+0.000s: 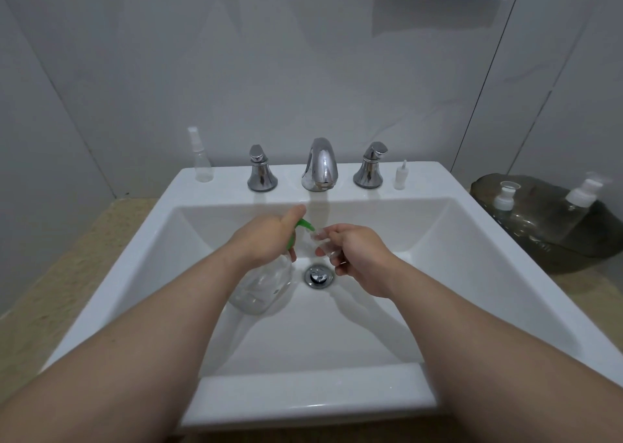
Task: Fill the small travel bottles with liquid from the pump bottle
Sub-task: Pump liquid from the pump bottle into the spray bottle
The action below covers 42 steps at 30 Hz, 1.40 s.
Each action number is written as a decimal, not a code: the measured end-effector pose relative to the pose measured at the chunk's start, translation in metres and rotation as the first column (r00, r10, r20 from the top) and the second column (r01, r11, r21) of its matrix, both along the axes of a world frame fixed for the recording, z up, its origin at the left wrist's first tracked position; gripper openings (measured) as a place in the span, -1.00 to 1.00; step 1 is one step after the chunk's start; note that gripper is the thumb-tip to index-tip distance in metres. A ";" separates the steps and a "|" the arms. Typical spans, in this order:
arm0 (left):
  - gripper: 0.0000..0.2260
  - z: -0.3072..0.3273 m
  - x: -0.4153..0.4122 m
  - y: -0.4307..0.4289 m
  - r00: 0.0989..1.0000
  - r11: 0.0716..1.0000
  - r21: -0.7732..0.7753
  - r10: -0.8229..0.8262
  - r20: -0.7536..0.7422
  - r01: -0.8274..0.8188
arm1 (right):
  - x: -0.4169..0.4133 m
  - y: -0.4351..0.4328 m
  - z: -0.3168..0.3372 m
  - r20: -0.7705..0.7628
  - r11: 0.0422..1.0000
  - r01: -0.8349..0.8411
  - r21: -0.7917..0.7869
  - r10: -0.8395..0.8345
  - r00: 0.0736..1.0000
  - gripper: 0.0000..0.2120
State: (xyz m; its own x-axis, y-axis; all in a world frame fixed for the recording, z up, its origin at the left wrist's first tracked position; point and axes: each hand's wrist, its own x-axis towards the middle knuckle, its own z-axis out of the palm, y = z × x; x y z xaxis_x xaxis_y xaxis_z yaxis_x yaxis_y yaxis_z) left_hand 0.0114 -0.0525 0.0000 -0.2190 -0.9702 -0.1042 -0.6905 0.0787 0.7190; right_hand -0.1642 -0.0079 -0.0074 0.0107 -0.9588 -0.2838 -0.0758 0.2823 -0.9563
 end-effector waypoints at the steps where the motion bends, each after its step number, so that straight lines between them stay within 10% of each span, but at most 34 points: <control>1: -0.37 0.001 0.000 0.001 1.000 1.000 0.011 0.000 -0.023 0.001 | -0.001 0.000 0.000 0.003 1.000 0.005 0.001 -0.005 1.000 -0.68; 16: -0.91 0.003 -0.011 0.006 0.991 0.998 -0.063 0.018 -0.135 -0.027 | -0.004 0.003 -0.003 -0.039 0.997 0.015 0.077 -0.012 0.999 -0.71; 24: -0.59 0.003 -0.009 0.008 0.994 0.993 -0.090 0.062 -0.087 -0.070 | -0.003 0.003 0.002 -0.014 0.998 0.044 0.047 -0.043 0.999 -0.71; 42: -0.66 0.002 -0.011 0.004 0.988 0.996 -0.040 0.070 -0.136 -0.076 | -0.003 0.002 0.000 -0.005 0.997 0.024 0.067 -0.024 1.000 -0.71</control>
